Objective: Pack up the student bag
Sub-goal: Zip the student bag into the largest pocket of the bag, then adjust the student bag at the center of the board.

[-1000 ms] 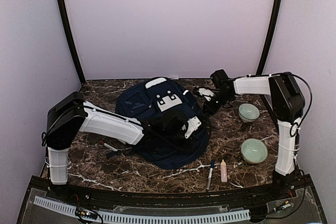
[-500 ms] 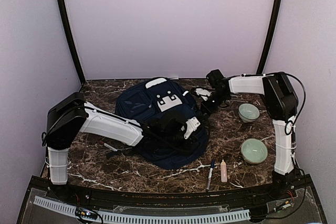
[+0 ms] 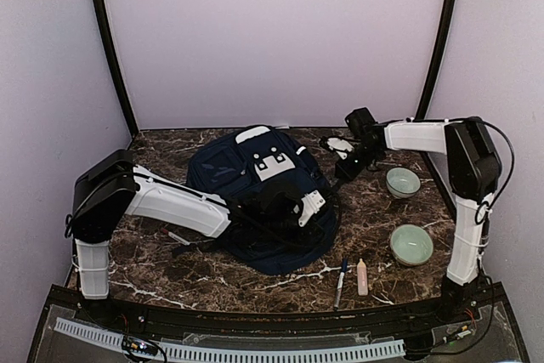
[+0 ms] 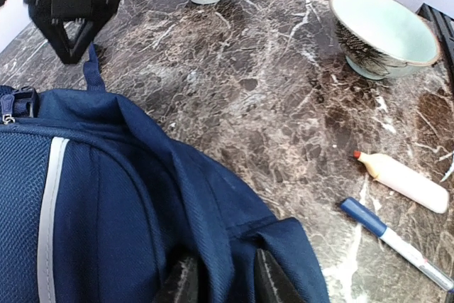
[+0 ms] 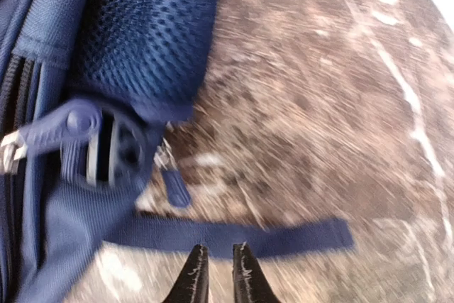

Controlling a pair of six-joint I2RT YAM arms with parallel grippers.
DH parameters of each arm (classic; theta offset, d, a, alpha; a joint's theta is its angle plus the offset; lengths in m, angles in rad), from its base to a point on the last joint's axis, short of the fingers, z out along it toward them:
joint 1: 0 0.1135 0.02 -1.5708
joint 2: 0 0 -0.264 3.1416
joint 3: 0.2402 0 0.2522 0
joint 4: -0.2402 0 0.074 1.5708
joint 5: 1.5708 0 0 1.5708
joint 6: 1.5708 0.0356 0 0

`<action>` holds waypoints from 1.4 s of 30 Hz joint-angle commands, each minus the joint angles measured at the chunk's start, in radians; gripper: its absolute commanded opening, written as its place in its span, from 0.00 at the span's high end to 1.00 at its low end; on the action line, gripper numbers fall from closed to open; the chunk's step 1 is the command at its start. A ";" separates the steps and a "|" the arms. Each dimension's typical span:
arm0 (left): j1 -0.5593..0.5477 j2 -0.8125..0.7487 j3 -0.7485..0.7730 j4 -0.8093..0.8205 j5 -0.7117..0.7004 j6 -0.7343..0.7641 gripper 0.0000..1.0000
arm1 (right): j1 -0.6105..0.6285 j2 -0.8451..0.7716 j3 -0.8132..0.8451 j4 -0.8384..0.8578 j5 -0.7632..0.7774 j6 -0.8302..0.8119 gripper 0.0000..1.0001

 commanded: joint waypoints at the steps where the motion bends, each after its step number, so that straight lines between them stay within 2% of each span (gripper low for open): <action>1: -0.011 -0.098 -0.033 -0.025 -0.003 -0.011 0.69 | -0.017 -0.127 -0.063 -0.010 0.050 -0.004 0.84; 5: -0.011 -0.136 -0.034 -0.041 -0.019 -0.015 0.61 | -0.020 -0.225 -0.120 -0.034 0.005 -0.003 0.80; 11: -0.011 -0.251 -0.076 -0.093 -0.037 -0.033 0.52 | -0.020 -0.357 -0.168 -0.117 -0.181 -0.054 0.76; 15: -0.006 -0.352 -0.133 -0.145 -0.135 -0.042 0.40 | -0.019 -0.429 -0.161 -0.175 -0.293 -0.091 0.74; 19: 0.015 -0.416 -0.154 -0.256 -0.243 -0.077 0.38 | -0.002 -0.506 -0.173 -0.182 -0.368 -0.091 0.69; 25: 0.078 -0.510 -0.242 -0.369 -0.321 -0.190 0.38 | 0.085 -0.488 -0.171 -0.178 -0.336 -0.092 0.67; 31: 0.139 -0.595 -0.375 -0.369 -0.313 -0.289 0.37 | 0.186 -0.431 -0.163 -0.157 -0.268 -0.110 0.67; 35: 0.161 -0.615 -0.432 -0.393 -0.331 -0.339 0.35 | 0.246 -0.363 -0.170 -0.117 -0.183 -0.111 0.67; 42: 0.185 -0.627 -0.481 -0.494 -0.363 -0.481 0.35 | 0.298 -0.301 -0.208 -0.082 -0.192 -0.107 0.67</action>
